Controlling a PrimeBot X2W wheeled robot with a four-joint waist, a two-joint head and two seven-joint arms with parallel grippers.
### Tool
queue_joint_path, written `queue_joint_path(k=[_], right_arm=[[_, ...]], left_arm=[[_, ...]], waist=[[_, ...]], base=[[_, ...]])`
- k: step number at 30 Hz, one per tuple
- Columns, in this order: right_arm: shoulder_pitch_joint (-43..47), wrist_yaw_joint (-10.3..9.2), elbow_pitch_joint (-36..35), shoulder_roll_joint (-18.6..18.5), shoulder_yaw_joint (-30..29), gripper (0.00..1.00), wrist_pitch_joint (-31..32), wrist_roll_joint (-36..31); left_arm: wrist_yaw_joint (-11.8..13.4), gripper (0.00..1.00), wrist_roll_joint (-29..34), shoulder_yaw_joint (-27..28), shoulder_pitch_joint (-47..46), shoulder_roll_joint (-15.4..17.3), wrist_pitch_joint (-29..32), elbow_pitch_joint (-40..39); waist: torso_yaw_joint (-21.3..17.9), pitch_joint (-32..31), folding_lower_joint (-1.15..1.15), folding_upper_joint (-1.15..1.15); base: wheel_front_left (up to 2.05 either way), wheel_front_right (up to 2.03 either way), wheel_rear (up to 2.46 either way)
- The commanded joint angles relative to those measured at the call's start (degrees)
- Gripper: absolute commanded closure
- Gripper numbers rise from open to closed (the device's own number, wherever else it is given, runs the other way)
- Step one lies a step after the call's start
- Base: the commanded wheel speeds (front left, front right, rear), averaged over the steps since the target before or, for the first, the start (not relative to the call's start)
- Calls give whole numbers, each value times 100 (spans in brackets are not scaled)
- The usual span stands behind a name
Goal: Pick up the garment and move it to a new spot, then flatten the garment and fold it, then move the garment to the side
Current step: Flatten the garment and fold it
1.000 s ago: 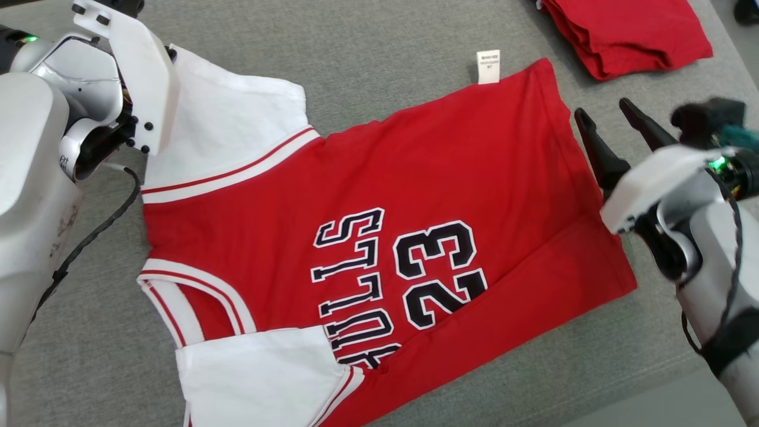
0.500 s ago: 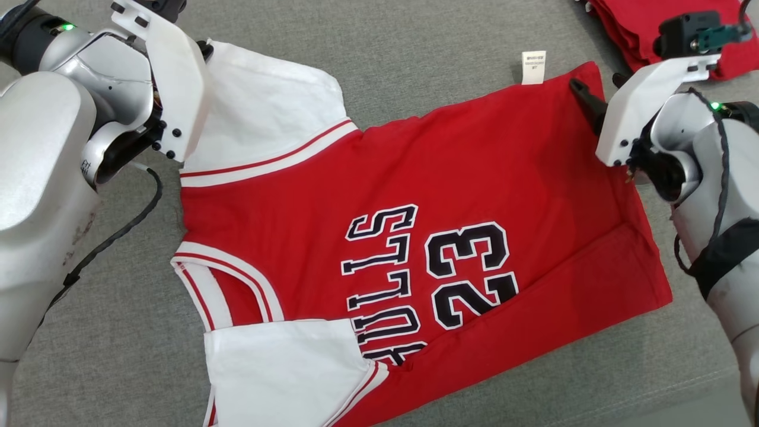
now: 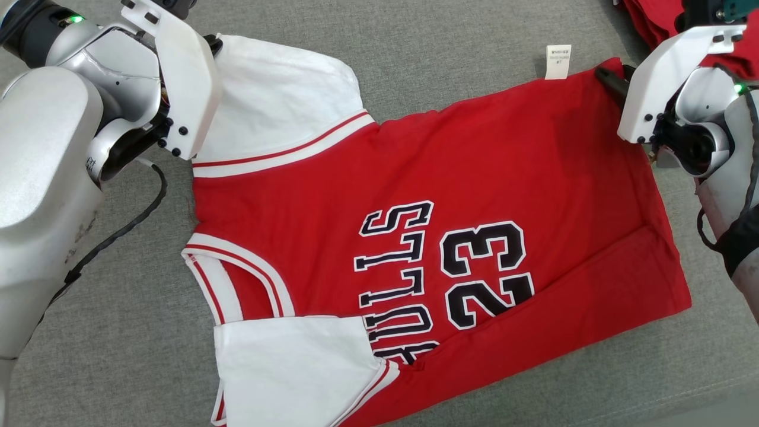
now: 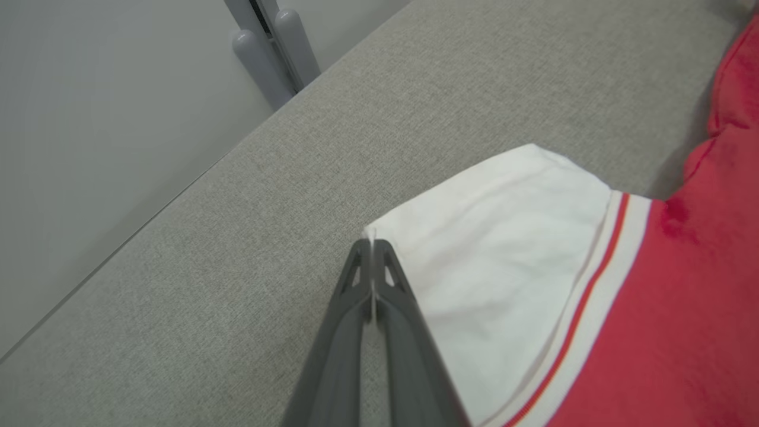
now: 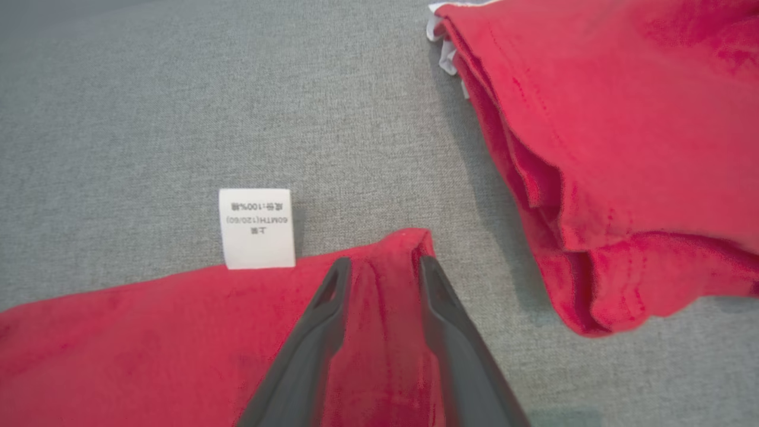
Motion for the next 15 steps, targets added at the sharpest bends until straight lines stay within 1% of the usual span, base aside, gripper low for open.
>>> queue_joint_path(k=[1,2,3,4,5,6,9,15], right_arm=[[-73,-8,9,-48,44,54,31,74],[-78,-8,15,-61,72,61,29,101],[-78,-8,15,-61,72,61,29,101],[-100,-8,17,-76,92,67,13,130],[-126,-8,20,-95,111,81,-15,165],[-144,-8,6,-103,140,100,-48,187],[-167,-8,-35,-140,216,100,-163,285],[-77,-8,-228,-278,239,100,-459,680]], left_arm=[[-13,100,-40,-19,-59,25,-15,24],[-12,100,-49,-28,-73,27,-25,27],[-12,100,-49,-28,-73,27,-25,27],[-11,100,-52,-39,-88,34,-26,33],[-9,100,-57,-49,-99,38,-37,39],[-9,100,-65,-56,-107,41,-50,46],[-9,100,-88,-69,-136,65,-101,70],[-11,100,-151,-3,-109,78,-509,-7]], waist=[[13,4,0,0],[21,8,0,0],[21,8,0,0],[29,13,0,0],[36,17,0,0],[42,22,0,0],[55,28,0,0],[129,-51,0,0]], base=[[0,0,0],[0,0,0],[0,0,0],[0,0,0],[0,0,0],[0,0,0],[0,0,0],[0,0,0]])
